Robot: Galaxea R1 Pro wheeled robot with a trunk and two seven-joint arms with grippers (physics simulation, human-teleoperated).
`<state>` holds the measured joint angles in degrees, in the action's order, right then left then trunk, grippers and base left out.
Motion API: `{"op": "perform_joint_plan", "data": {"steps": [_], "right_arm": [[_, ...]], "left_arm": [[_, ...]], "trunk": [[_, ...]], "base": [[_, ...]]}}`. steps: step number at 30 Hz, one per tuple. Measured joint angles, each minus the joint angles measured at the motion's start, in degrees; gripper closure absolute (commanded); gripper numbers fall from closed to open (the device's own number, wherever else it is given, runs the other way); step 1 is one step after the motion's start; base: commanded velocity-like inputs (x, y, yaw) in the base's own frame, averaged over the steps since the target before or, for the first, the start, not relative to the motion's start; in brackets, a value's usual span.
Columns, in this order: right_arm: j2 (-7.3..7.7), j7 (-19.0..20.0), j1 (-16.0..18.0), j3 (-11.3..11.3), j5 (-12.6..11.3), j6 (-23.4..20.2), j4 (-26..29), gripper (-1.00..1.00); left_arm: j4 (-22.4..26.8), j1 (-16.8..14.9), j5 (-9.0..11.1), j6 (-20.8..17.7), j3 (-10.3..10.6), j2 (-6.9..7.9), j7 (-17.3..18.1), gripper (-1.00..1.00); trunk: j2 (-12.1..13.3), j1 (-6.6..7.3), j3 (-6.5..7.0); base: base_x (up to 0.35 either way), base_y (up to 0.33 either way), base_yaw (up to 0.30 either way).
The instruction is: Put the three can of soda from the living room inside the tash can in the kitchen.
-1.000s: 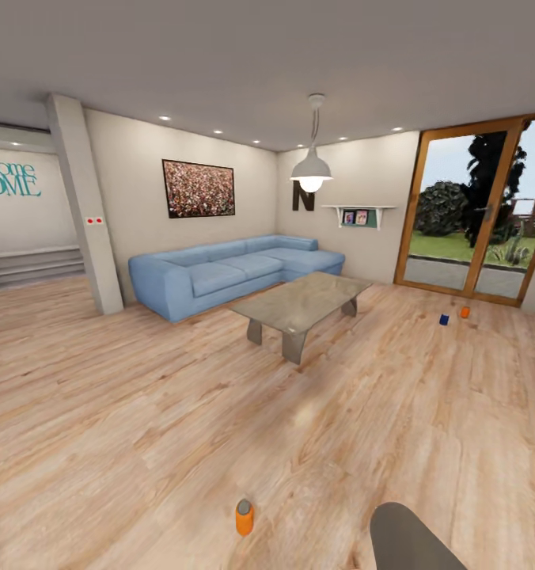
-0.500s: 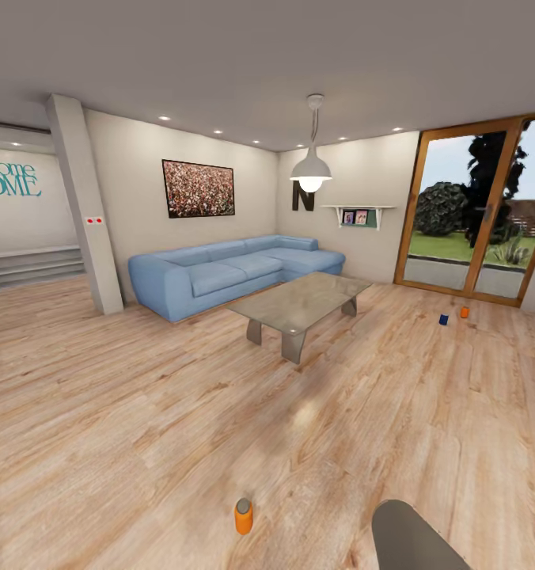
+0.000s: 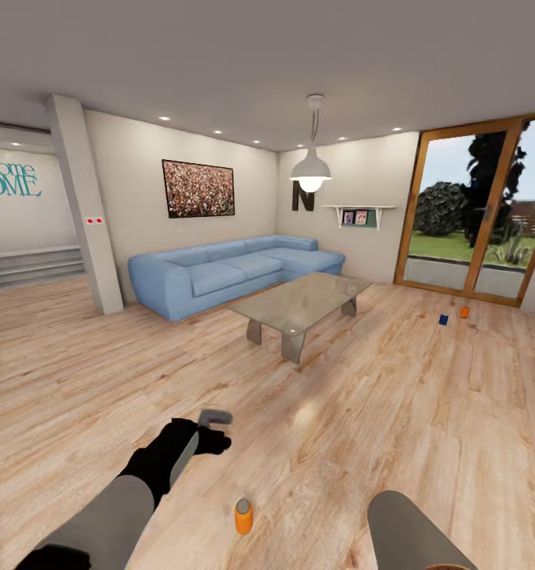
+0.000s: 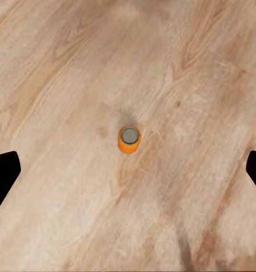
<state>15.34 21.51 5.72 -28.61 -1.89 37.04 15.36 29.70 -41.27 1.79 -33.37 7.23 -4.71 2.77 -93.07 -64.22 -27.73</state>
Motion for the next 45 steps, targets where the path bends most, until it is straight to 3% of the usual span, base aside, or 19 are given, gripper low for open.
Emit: {"op": "perform_joint_plan", "data": {"steps": [3,5,12,16,17,18,20,22,24,26,29,31,33,34,35,36,41,43,45], "right_arm": [[-0.02,0.0,0.0,0.1,0.1,0.0,0.1,1.00],[0.00,0.0,0.0,0.2,0.2,0.0,0.2,1.00],[-0.18,0.2,0.2,0.4,0.4,-1.0,2.3,1.00],[-0.28,0.0,0.4,-0.1,-0.1,-14.4,9.8,1.00],[-0.35,0.0,0.4,0.1,0.5,-23.1,14.7,1.00],[-0.38,0.1,0.4,0.3,0.5,-24.7,16.8,1.00],[-0.33,0.1,0.4,-0.2,1.0,-35.5,26.2,1.00],[-0.24,-0.1,1.0,-0.3,-0.2,-42.4,33.9,1.00],[-0.16,-0.1,3.1,-0.2,0.7,-50.2,40.4,1.00],[-0.09,0.0,4.8,-0.4,-0.5,-54.6,45.0,1.00],[0.13,0.0,9.5,-0.2,1.2,-64.6,50.6,1.00],[0.16,0.1,12.2,-0.3,0.5,-66.0,53.4,1.00],[0.18,0.3,17.6,-0.2,0.5,-70.8,55.5,1.00],[0.11,0.4,18.4,0.0,-1.2,-72.0,56.2,1.00],[0.02,0.3,18.9,0.6,-1.3,-72.8,55.8,1.00],[-0.05,-1.4,20.0,3.1,1.7,-73.6,55.7,1.00],[-0.25,-7.6,21.1,9.0,2.2,-72.5,54.6,1.00],[-0.25,-9.1,21.2,9.7,3.5,-71.6,52.6,1.00],[-0.35,-9.6,21.2,10.1,2.8,-71.3,51.7,1.00]], "left_arm": [[0.2,-3.9,0.6,-1.8,-0.1,-1.16,0.0,-1.00],[0.3,-5.6,2.1,-2.3,-0.1,-1.87,0.2,-1.00],[-0.3,-6.7,3.5,-2.8,-0.1,-2.83,0.0,-1.00],[-0.7,-6.8,3.7,-5.1,-0.1,-2.80,0.3,-1.00],[-0.8,-6.8,3.7,-6.0,-0.2,-2.66,0.5,-1.00],[-0.8,-6.8,3.7,-6.2,-0.2,-2.62,0.5,-1.00],[-0.8,-6.9,3.7,-6.8,-0.2,-2.50,0.6,-1.00],[-0.9,-6.9,3.7,-6.9,-0.2,-2.45,0.7,-1.00],[-0.9,-6.9,3.7,-7.1,-0.2,-2.40,0.8,-1.00],[-0.9,-6.9,3.7,-7.3,-0.2,-2.36,1.2,-1.00],[-0.9,-6.8,3.7,-7.9,-0.3,-2.30,2.8,-1.00],[-0.9,-6.8,3.7,-8.0,-0.3,-2.29,3.1,-1.00],[-0.9,-6.8,3.8,-8.2,-0.4,-2.28,3.5,-1.00],[-0.9,-6.8,3.8,-8.2,-0.4,-2.28,3.5,-1.00],[-0.9,-6.8,3.9,-8.3,-0.4,-2.29,3.6,-1.00],[-0.9,-6.8,3.8,-8.3,-0.4,-2.29,3.6,-1.00],[-0.9,-6.8,3.8,-8.3,-0.4,-2.28,3.4,-1.00],[-0.9,-6.8,3.8,-8.4,-0.5,-2.27,3.3,-1.00],[-0.9,-6.8,3.7,-8.9,-0.5,-2.27,3.2,-1.00]], "trunk": [[0.0,0.00,-0.01],[0.0,0.00,-0.01],[0.0,0.00,-0.01],[0.0,-0.01,-0.01],[0.0,-0.01,-0.01],[0.0,-0.01,-0.01],[0.0,-0.01,-0.02],[0.0,0.00,0.00],[0.0,-0.01,-0.01],[0.0,0.00,0.01],[0.0,0.00,-0.01],[0.0,-0.01,0.00],[0.0,-0.01,0.01],[0.0,0.00,0.01],[0.0,0.00,0.00],[0.0,-0.01,-0.01],[0.0,0.00,0.00],[0.0,0.00,-0.01],[0.0,0.00,-0.01]], "base": [[0.000,0.000,0.000],[0.000,0.000,0.000],[0.000,0.000,0.000],[0.000,0.000,0.000],[0.000,0.000,0.000],[0.000,0.000,0.000],[0.000,0.000,0.000],[0.000,0.000,0.000],[0.000,0.000,0.000],[0.000,0.000,0.000],[0.000,0.000,0.000],[0.000,0.000,0.000],[0.000,0.000,0.000],[0.000,0.000,0.000],[0.000,0.000,0.000],[0.000,0.000,0.000],[0.000,0.000,0.000],[0.000,0.000,0.000],[0.000,0.000,0.000]]}}
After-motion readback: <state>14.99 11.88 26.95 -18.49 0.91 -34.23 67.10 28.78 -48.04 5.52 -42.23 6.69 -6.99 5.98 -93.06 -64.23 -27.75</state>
